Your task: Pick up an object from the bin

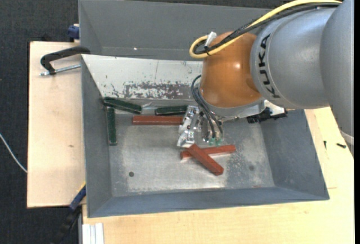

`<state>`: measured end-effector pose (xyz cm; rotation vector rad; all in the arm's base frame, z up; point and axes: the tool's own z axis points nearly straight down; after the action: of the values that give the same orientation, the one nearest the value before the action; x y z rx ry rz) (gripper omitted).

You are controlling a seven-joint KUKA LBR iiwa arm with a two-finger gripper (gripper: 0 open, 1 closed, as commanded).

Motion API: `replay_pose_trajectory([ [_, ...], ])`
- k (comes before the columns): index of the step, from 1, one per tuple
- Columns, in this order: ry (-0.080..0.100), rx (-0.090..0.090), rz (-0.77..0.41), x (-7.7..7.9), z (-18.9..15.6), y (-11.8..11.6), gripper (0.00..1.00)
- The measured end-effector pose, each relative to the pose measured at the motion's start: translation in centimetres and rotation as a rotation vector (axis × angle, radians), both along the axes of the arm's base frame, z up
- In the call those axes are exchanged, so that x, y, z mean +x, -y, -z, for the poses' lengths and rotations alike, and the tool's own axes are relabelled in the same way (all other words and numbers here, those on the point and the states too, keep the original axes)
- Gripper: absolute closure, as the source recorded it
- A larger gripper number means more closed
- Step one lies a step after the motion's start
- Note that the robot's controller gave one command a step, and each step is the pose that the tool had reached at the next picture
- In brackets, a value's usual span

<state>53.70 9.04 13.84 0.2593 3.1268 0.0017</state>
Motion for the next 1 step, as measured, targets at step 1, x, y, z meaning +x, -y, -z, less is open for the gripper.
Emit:
replay_pose_trajectory([
  [1,0.002,0.002,0.245,-0.28,-5.71,0.11,0.00],
])
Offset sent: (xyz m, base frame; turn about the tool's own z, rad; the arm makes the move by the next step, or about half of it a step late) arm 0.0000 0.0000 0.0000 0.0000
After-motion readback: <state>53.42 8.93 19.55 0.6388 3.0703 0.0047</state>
